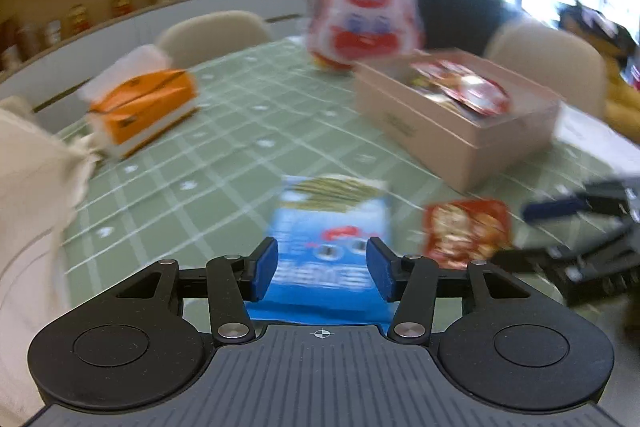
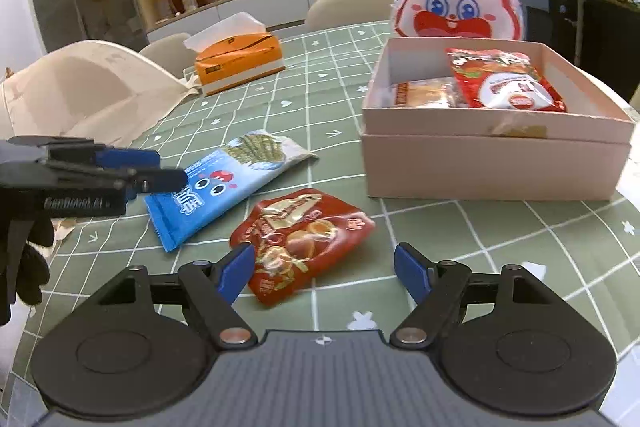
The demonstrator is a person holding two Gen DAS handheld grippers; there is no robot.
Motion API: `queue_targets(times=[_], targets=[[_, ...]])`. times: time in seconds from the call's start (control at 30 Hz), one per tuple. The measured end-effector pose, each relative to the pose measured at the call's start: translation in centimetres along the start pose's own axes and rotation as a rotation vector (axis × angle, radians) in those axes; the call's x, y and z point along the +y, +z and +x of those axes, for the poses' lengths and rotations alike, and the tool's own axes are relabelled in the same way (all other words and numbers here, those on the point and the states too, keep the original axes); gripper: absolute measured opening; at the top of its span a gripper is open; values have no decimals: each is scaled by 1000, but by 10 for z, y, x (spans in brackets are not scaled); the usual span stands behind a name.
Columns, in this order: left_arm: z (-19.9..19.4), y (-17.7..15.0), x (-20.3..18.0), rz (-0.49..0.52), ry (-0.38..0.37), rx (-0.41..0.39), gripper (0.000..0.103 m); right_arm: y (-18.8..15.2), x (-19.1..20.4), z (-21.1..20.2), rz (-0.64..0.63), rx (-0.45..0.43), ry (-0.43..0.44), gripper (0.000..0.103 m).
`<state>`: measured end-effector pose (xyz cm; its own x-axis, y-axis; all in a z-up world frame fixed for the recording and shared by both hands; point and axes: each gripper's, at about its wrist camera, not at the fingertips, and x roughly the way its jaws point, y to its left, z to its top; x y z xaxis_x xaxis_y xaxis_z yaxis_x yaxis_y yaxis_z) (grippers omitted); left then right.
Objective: Organize snacks
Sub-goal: 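Grasp the blue seaweed packet with the left gripper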
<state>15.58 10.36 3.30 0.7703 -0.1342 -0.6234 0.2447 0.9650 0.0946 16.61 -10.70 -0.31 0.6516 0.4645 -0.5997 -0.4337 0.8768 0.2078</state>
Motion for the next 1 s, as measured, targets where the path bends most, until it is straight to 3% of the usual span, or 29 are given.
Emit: queue_targets(times=[0.13, 0.17, 0.27, 0.4, 0.5, 0.57, 0.7, 1.0], targets=[[16, -4, -26, 114, -34, 82, 57, -1, -17, -7, 69, -16, -6, 77], [19, -6, -32, 138, -36, 90, 61, -1, -21, -8, 86, -18, -6, 77], [19, -8, -42, 185, -52, 88, 61, -2, -30, -10, 120, -22, 7, 77], [24, -6, -40, 163, -157, 124, 86, -2, -31, -11, 127, -24, 9, 77], [26, -5, -41, 158, -177, 129, 89, -2, -30, -11, 124, -25, 7, 77], [24, -3, -41, 152, -161, 119, 85, -2, -31, -10, 126, -25, 9, 77], [19, -4, -35, 212, -31, 84, 80, -2, -30, -11, 124, -26, 7, 77], [39, 7, -12, 96, -37, 101, 82, -4, -30, -11, 115, -27, 6, 79]])
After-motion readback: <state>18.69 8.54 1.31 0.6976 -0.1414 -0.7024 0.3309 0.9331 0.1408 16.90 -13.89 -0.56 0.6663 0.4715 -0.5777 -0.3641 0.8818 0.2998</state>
